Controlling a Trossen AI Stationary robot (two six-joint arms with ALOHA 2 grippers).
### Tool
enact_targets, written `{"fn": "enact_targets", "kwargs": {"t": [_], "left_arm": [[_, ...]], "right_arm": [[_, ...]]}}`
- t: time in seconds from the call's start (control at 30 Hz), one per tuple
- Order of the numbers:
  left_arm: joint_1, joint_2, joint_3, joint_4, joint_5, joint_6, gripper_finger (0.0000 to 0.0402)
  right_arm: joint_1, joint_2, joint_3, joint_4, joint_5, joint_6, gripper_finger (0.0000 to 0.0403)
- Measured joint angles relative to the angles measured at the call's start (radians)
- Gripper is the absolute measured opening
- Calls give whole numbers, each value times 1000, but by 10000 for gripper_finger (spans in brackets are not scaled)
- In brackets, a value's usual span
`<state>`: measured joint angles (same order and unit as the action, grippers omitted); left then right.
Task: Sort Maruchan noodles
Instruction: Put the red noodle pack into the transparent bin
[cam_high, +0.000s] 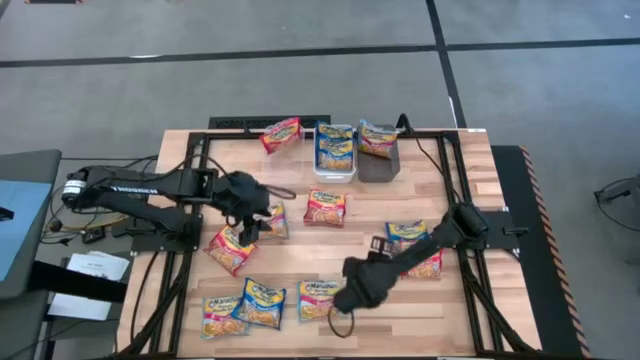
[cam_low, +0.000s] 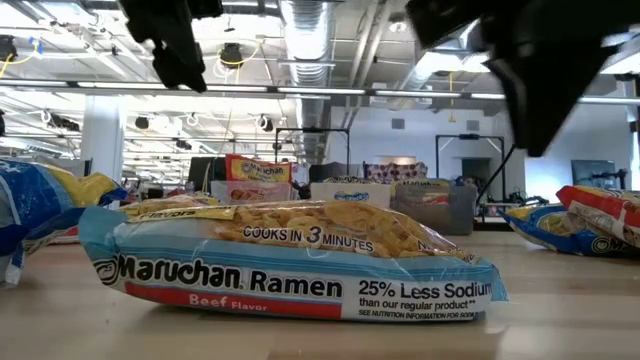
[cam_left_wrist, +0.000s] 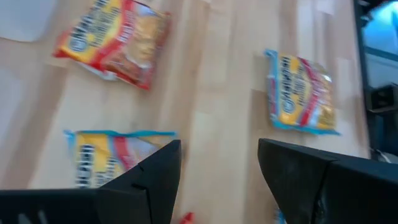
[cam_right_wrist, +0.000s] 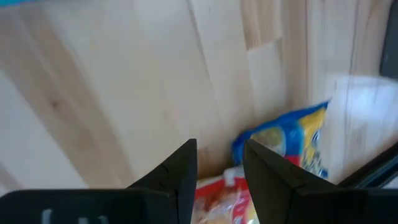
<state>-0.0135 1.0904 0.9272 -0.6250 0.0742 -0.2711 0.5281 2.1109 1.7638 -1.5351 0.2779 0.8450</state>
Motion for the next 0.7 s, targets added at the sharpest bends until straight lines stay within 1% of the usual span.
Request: {"fn": "enact_targets", "kwargs": {"t": [0.17,0.4,0.57,0.7], "left_arm": [[-96,0,0,-22,0,-61,199],[-187,-2,0,-84,-1,-184,199],[-229,-38,0,-91,-2,-242,198],[-242,-108,0,-105,-13,-294,186]], "right_arm": [[79,0,0,-38,0,142,152],[160,-27,-1,-36,-1,287,152],[191,-77,-1,-36,9,333,152],[199,-120,-1,-36,15,330,152]]}}
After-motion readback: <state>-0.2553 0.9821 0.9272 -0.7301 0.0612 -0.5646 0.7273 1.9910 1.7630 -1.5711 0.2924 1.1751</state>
